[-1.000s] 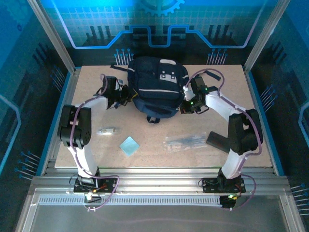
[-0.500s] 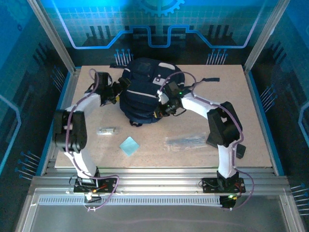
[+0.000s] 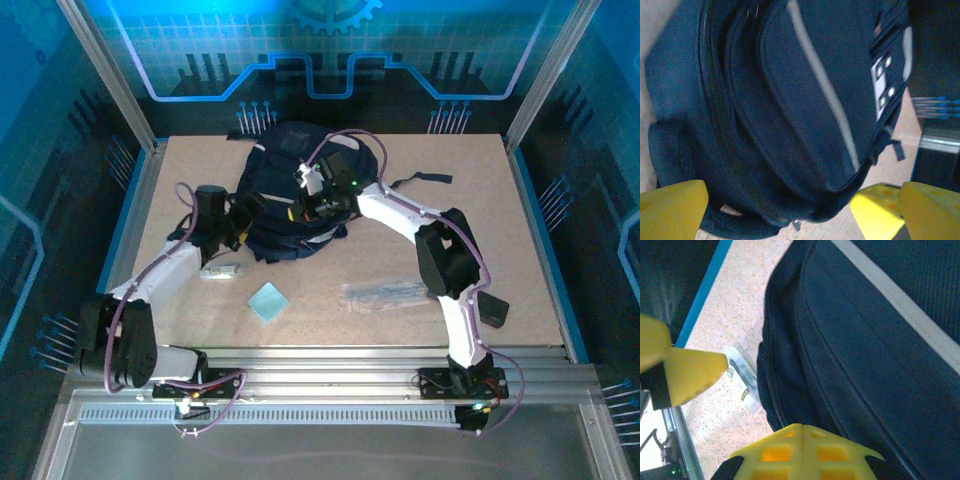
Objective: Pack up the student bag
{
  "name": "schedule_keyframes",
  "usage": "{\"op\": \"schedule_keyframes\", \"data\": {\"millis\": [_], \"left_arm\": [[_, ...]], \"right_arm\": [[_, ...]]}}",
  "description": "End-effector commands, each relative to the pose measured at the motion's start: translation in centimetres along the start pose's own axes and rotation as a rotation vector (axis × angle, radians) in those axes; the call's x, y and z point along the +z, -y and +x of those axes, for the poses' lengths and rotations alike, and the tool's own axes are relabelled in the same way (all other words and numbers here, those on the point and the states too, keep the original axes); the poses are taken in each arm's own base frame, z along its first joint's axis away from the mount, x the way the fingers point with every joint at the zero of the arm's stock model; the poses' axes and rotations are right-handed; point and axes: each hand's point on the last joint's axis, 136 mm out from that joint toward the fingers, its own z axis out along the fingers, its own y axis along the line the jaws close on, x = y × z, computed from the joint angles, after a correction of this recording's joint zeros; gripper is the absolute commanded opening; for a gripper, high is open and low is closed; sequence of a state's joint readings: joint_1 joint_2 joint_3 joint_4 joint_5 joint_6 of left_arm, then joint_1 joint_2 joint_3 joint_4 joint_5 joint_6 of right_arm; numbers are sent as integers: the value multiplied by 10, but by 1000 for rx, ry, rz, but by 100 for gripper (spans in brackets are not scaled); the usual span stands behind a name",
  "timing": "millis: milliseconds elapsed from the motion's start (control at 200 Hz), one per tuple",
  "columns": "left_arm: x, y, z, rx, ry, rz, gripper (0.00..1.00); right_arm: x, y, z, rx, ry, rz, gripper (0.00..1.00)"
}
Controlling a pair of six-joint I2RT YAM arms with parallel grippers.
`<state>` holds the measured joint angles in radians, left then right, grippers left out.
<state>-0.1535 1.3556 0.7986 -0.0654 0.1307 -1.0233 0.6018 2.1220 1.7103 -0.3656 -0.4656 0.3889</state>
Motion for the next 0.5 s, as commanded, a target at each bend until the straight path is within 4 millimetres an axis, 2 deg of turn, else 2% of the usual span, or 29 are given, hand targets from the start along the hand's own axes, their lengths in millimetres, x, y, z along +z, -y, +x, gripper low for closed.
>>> {"op": "schedule_keyframes", "data": {"millis": [0,150,260,400,495], "left_arm": [[12,0,11,-98,13,20,99],[37,5,28,-129,-27,19,99],[55,5,29,-143,-28,6,98],[80,2,26,-161,-26,-8,91],[94,-7,27,-157,-36,-35,82]], "right_arm": [[-17,-1,13,-7,-10,58,0],[-40,12,43,-22,-45,168,0],[-51,21,66,-43,-81,226,15],[-45,21,90,-70,-132,200,30],[-34,25,95,-100,-151,202,36]]}}
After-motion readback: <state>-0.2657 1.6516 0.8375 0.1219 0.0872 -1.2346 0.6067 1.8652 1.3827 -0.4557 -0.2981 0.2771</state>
